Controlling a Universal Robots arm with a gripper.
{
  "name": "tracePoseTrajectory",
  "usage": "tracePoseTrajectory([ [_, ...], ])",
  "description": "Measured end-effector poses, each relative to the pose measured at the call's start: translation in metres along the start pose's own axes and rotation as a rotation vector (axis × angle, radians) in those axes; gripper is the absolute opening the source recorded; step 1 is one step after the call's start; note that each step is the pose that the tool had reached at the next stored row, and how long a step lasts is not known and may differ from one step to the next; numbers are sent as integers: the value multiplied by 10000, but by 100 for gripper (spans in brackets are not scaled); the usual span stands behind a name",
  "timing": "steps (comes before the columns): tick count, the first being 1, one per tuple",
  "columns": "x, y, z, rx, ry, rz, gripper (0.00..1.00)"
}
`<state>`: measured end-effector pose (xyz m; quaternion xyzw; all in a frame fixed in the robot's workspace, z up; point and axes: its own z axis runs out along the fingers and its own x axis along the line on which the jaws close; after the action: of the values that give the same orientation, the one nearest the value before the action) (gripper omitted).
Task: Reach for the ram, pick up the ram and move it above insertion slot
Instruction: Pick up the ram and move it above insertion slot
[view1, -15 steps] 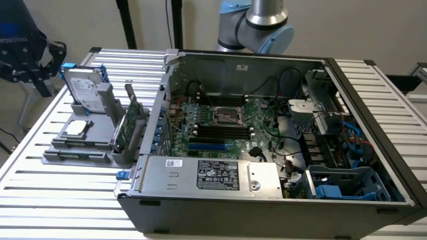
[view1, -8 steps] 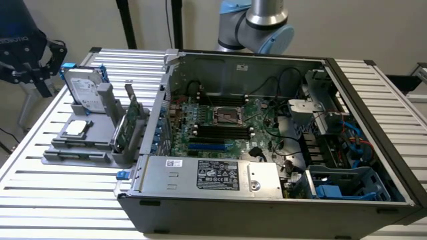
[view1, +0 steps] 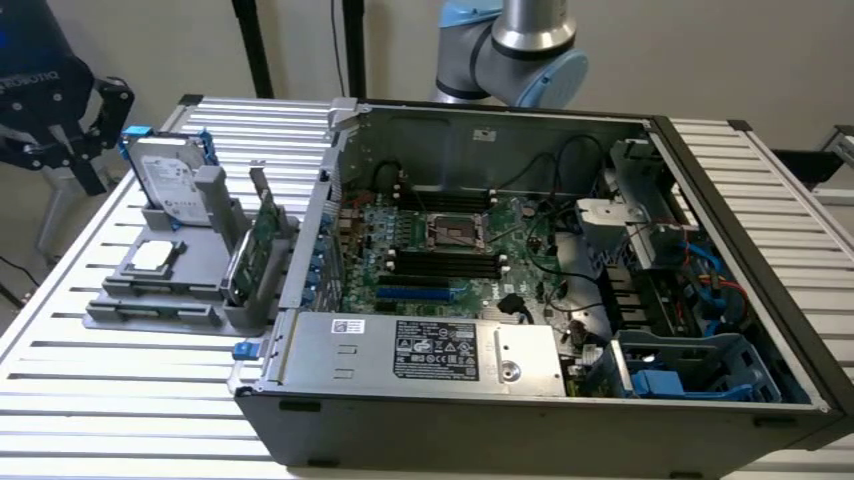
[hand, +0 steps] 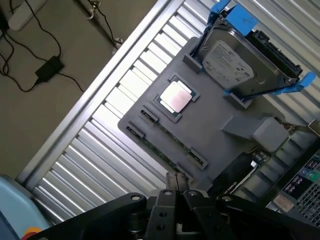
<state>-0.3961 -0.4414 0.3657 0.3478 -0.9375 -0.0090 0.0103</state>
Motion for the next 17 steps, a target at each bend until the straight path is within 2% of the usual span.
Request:
tracePoseTrajectory([
  [17, 0, 0, 0, 118, -15, -3090, 11],
])
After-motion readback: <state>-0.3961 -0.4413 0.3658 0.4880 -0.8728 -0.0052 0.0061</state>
